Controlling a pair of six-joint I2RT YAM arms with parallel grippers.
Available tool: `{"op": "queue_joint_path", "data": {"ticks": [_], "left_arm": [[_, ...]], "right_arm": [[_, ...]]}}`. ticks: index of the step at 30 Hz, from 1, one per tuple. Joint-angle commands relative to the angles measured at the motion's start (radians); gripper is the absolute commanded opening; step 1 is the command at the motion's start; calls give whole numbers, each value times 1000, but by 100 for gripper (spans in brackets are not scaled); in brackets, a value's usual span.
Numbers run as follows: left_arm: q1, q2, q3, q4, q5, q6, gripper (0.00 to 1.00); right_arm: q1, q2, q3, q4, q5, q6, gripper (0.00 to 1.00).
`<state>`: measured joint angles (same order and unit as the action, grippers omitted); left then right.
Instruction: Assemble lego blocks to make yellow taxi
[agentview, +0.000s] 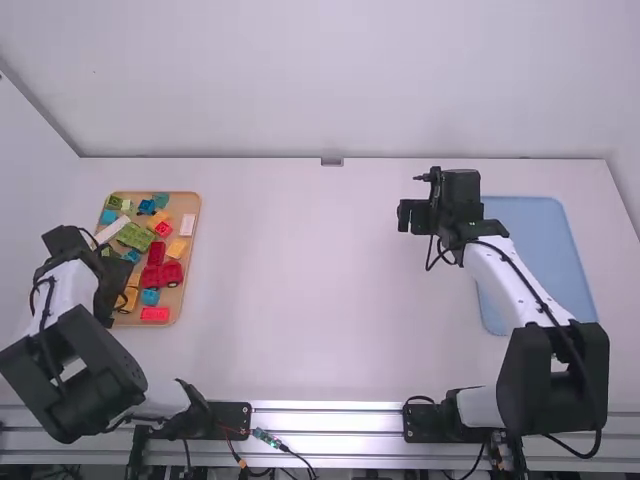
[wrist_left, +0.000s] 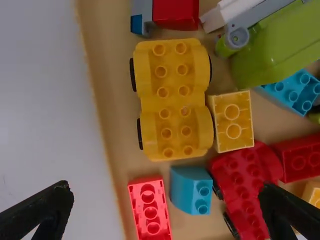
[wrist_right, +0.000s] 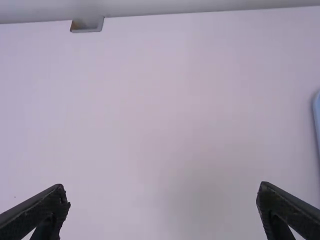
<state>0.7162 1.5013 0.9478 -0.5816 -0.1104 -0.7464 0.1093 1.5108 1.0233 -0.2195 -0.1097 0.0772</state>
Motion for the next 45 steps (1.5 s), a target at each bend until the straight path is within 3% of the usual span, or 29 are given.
{"op": "queue_joint_path", "data": {"ticks": [1,5,14,30,45], "left_arm": [[-2,29,-4,2,-10,-1,99],[-2,95,42,-10,-10,2,99],[-3,269,233,-227,-69,-45,99],[-3,269,92,-24,-89,-72,99],[-2,269,86,9,-89,-39,99]], "right_arm": [[3,4,19,3,-2,-2,99],[3,4,19,2,-2,-2,99],[3,4,19,2,-1,-2,99],[3,4,19,1,-2,-1,99],[3,4,19,1,-2,50,99]]}}
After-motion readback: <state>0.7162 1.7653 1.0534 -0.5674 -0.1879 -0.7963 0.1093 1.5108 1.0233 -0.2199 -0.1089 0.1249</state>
